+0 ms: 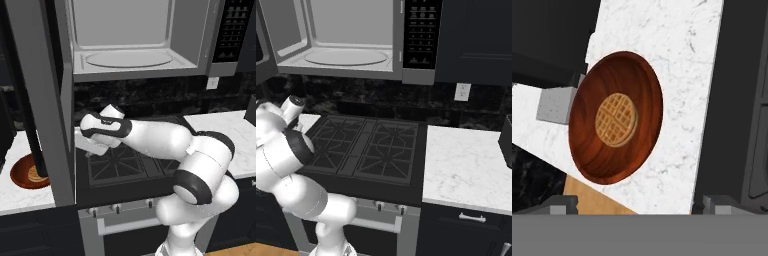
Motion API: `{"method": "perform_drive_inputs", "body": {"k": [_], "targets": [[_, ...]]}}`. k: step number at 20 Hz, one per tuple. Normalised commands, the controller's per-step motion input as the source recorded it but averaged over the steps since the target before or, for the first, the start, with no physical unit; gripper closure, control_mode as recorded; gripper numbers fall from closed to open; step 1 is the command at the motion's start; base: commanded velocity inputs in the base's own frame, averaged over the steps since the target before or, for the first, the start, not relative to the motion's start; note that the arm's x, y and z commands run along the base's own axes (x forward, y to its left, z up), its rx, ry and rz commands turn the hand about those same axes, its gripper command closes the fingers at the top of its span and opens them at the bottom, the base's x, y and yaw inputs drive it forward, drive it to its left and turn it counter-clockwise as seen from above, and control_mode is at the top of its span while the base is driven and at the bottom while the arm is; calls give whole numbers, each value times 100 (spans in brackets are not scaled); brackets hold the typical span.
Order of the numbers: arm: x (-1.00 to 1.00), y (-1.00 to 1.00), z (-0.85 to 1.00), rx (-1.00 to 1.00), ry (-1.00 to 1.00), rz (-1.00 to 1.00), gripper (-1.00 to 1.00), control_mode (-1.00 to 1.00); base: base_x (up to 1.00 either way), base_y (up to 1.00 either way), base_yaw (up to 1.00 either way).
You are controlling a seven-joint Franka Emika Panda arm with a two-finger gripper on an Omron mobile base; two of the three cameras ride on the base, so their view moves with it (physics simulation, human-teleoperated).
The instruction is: Open the microwave, place the bowl with waffle inside the microwave, then close the microwave door and turn it on.
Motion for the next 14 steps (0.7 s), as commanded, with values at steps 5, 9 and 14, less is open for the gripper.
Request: {"method": "perform_drive_inputs", "body": {"k": [5,9,14], "targets": [[11,6,-38,0,0,0,-100,-100,0,0,0],[3,3,-41,0,0,0,-100,-100,0,0,0],[0,26,-21,0,0,0,-100,-100,0,0,0]]}}
